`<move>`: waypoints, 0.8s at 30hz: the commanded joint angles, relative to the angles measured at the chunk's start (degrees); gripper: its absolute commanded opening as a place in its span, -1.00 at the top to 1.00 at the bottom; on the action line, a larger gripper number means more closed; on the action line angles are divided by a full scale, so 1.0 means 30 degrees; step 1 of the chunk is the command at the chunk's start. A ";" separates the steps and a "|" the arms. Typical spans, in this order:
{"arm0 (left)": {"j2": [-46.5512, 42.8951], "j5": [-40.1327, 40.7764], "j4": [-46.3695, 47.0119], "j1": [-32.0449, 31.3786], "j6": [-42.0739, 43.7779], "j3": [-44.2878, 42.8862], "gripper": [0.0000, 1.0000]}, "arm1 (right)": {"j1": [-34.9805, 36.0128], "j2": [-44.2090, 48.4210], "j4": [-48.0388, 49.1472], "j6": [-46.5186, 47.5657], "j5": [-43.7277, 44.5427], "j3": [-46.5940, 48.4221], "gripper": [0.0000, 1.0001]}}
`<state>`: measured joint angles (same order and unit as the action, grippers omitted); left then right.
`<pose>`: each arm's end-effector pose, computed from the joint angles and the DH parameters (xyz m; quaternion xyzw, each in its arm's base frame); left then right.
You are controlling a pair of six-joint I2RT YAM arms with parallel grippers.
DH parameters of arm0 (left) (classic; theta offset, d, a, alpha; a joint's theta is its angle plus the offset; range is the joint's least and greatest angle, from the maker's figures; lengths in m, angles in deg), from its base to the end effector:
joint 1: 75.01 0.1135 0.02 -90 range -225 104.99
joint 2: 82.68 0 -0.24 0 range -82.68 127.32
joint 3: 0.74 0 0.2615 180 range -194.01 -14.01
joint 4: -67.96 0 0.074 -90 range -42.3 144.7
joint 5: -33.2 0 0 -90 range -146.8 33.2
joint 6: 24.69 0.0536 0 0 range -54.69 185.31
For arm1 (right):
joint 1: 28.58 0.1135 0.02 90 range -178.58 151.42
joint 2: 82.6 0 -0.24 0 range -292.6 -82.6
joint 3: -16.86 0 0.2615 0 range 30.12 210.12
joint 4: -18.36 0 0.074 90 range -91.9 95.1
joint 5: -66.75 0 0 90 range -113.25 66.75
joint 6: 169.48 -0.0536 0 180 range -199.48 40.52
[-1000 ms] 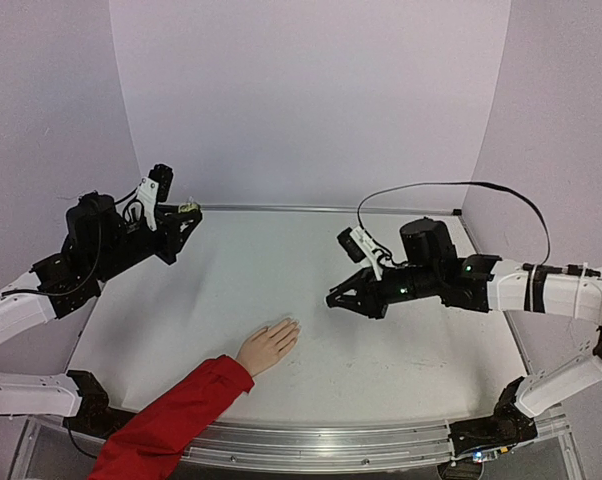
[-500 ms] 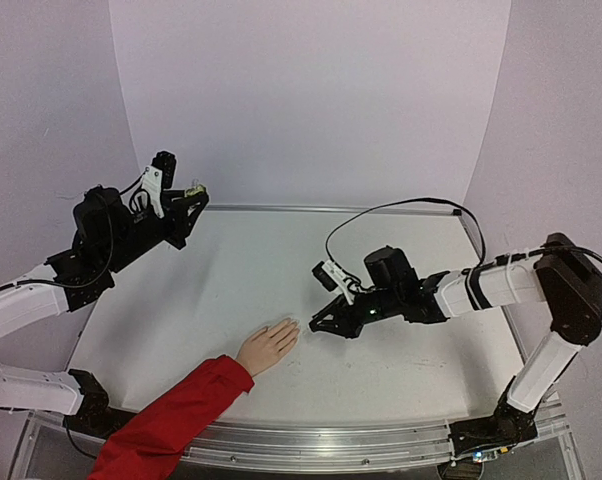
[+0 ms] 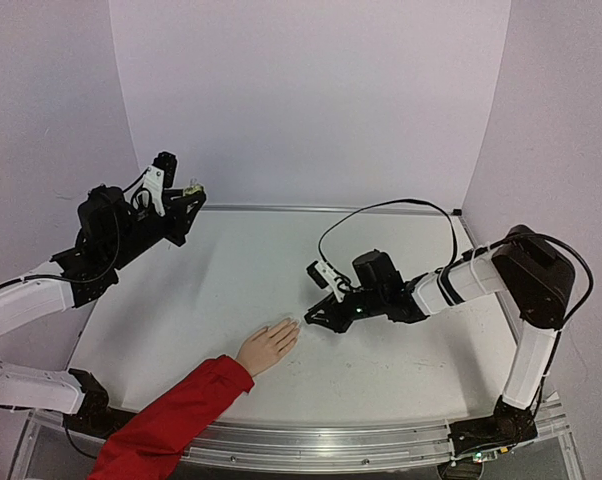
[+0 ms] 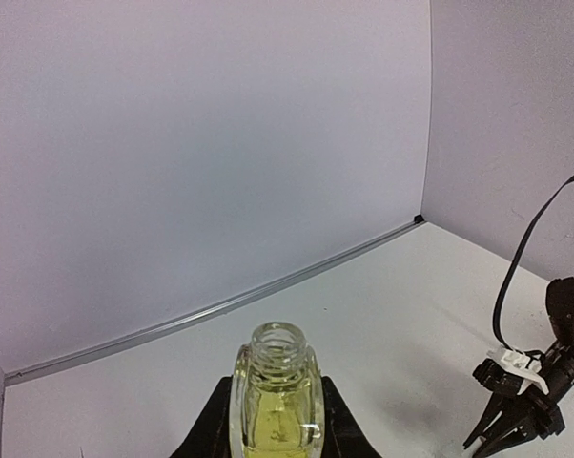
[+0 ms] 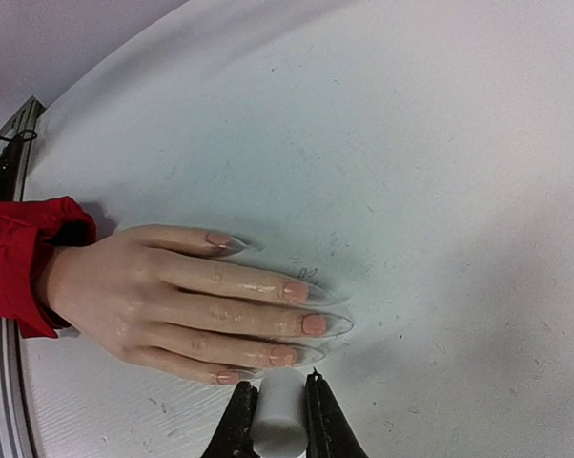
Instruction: Paint the nails
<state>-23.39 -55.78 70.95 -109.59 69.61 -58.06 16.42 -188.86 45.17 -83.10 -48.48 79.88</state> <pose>0.2363 -0.1617 0.3131 0.2272 0.6629 -0.1803 0.6902 0.2633 0.2956 0.1301 -0.3985 0.6849 0.4000 0.4605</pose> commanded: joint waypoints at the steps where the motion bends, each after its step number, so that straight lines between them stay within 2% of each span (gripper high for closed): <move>1: 0.0272 -0.0821 0.1415 0.0551 0.0242 0.0096 1.00 | -0.0085 -0.0753 0.0953 0.0285 -0.0128 0.0838 1.00; 24: 0.0597 -0.1441 0.1907 0.1510 -0.0312 0.0572 1.00 | -0.0027 -0.0521 0.1352 0.0370 -0.0356 0.0202 1.00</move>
<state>-21.47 -59.28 72.79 -105.31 69.67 -55.74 16.31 -191.37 48.45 -82.48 -48.74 79.88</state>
